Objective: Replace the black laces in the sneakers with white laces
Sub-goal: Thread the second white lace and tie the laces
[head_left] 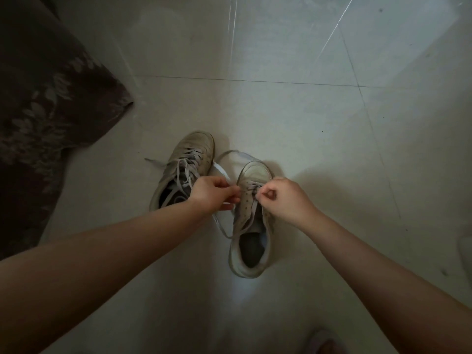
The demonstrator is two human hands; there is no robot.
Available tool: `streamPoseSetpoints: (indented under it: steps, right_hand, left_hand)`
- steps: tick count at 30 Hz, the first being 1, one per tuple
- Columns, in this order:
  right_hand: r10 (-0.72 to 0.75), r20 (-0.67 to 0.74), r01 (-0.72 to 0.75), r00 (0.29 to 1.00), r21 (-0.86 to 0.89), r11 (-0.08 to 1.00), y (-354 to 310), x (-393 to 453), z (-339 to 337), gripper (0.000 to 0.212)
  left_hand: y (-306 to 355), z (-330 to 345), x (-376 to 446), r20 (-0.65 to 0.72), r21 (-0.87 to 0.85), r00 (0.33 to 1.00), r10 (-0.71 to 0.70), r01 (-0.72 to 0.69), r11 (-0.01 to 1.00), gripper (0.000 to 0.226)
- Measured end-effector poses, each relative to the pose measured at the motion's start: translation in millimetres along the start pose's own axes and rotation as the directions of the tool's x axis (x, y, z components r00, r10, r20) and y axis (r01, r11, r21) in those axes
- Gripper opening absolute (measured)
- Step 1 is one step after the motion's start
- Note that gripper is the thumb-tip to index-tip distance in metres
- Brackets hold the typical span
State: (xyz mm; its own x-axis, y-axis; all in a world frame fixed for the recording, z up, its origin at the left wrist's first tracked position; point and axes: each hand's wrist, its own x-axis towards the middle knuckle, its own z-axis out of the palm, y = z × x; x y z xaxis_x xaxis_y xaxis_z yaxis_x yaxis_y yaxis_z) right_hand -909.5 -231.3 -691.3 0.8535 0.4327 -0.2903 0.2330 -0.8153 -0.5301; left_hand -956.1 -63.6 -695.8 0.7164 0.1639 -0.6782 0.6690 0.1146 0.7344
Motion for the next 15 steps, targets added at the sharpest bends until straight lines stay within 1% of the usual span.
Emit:
streamPoseSetpoints:
  steps: [1,3,10,13,15]
  right_hand:
    - [0.002,0.029,-0.002,1.0,0.004,1.0,-0.7,-0.7,2.6,0.007]
    - [0.011,0.053,-0.012,0.999,0.016,1.0,-2.4,-1.4,7.3,0.007]
    - [-0.007,0.009,0.007,1.0,0.059,0.998,-3.5,0.1,17.1,0.006]
    - [-0.021,-0.026,0.024,0.999,0.091,0.996,-3.3,-1.1,19.7,0.008]
    - [-0.039,-0.032,0.042,0.999,0.104,0.994,-2.0,-1.9,21.1,0.012]
  left_hand:
    - [-0.4,0.6,0.5,0.004,0.015,1.0,-0.001,0.001,1.0,0.017]
    - [-0.6,1.5,1.8,-0.002,0.05,1.0,0.013,-0.013,0.999,0.016]
    - [-4.0,1.8,4.4,0.004,0.196,0.997,0.077,-0.077,0.978,0.015]
    - [-3.3,3.7,4.4,-0.018,0.243,0.988,0.156,-0.147,0.959,0.018]
    - [-2.1,4.9,5.5,-0.023,0.316,0.972,0.233,-0.213,0.924,0.022]
